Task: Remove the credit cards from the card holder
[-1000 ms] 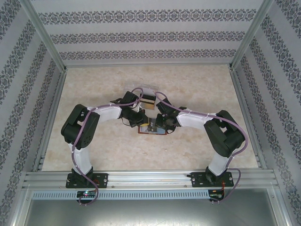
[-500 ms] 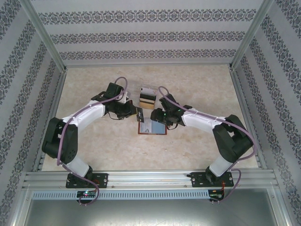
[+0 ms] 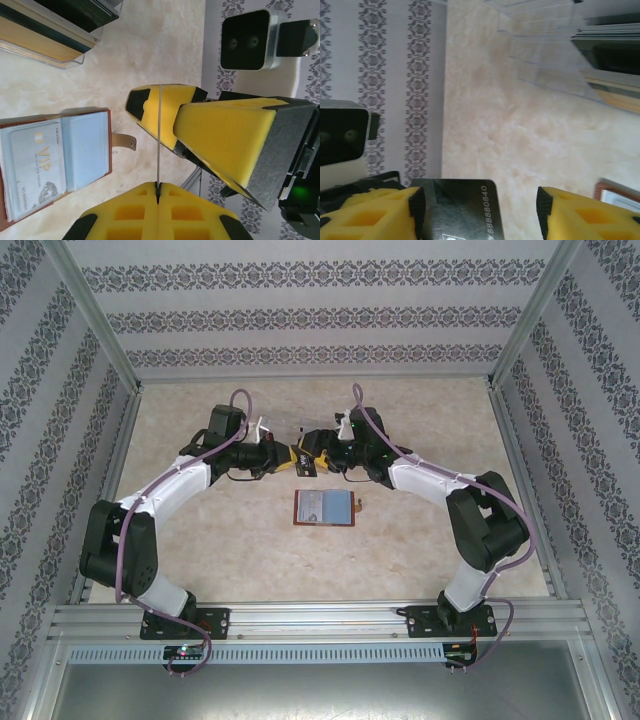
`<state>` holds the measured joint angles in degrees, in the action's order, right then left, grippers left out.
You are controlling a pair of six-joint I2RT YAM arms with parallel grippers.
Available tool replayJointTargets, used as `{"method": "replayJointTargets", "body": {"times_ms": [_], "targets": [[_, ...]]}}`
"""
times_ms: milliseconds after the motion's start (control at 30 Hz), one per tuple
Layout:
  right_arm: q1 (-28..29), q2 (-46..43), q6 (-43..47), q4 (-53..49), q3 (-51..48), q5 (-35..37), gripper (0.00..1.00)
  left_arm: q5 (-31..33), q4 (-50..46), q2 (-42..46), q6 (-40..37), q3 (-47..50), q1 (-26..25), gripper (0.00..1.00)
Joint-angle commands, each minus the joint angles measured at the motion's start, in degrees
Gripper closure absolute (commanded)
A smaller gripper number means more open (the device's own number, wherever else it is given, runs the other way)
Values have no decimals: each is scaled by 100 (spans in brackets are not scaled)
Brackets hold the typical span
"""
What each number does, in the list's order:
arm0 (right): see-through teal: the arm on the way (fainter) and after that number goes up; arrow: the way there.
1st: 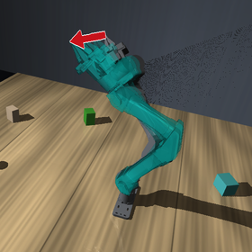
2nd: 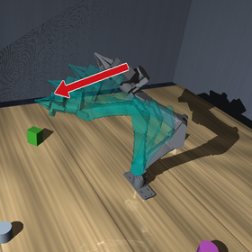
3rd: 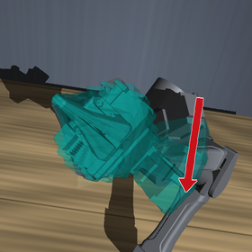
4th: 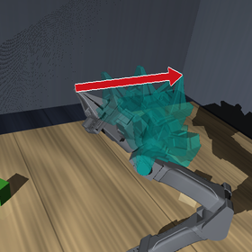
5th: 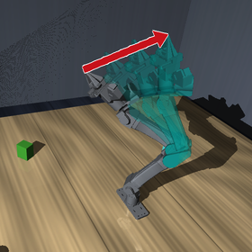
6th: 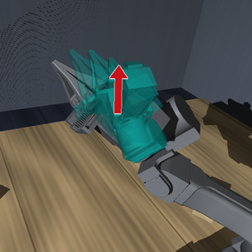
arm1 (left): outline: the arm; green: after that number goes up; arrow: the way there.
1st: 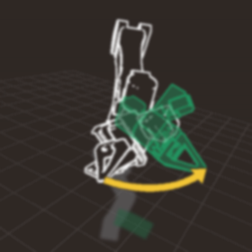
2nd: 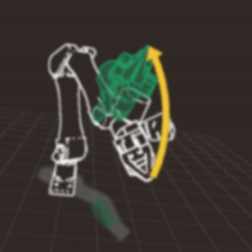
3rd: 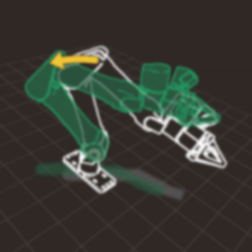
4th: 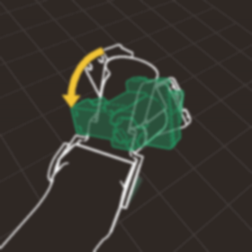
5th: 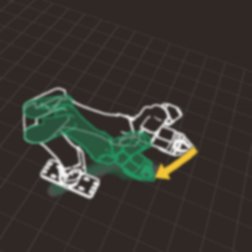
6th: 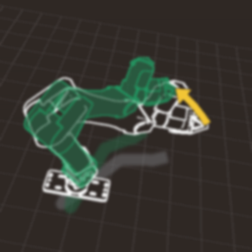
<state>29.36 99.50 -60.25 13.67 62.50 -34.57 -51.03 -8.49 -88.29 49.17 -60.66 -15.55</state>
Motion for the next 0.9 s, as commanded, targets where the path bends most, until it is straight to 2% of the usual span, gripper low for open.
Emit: {"method": "replayJointTargets", "body": {"times_ms": [0,133,233,367,467,500,533,633,733,867], "targets": [[-45,-29,-325,630,-21,-446,42,-248,495,136,441,176,147,100],[-45,-141,-418,808,-219,-453,48,-316,863,130,753,369,237,100],[-36,-168,-468,952,-309,-521,57,-318,897,136,794,406,258,100],[-3,-147,-248,738,-255,-506,73,-278,830,148,763,417,278,100],[21,-98,165,353,-105,-409,93,-157,511,179,644,409,336,98],[38,-81,387,105,-23,-329,99,-76,283,181,566,393,379,88],[60,-72,669,-215,103,-214,100,31,62,181,495,395,430,75],[165,-63,1648,-1257,557,375,100,517,-697,168,40,363,560,48],[276,9,2748,-2274,1112,1184,100,1048,-1279,172,-377,362,686,35],[416,150,4256,-2840,1649,2146,100,1561,-1910,233,-937,268,865,23]]}}
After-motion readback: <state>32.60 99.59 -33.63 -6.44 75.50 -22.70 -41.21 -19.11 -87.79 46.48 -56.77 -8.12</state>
